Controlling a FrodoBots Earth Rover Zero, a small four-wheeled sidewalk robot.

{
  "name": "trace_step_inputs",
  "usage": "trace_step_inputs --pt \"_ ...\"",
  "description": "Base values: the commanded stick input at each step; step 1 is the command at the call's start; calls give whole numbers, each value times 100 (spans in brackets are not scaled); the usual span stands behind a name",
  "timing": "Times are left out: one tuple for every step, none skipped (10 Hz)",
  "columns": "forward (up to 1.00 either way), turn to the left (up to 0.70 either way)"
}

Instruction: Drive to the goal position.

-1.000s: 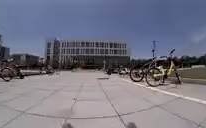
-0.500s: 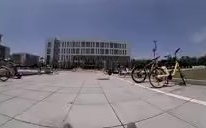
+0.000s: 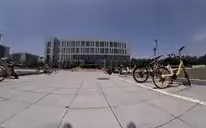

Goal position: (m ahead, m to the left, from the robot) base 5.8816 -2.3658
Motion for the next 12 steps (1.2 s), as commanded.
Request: trace_step_inputs --pt "45 3" --pt "45 3" --pt "45 3" --pt "45 3" --pt "45 3" --pt "45 3" --pt "45 3" --pt "45 3" --pt "45 3" --pt "45 3" --pt "45 18" --pt "45 30"
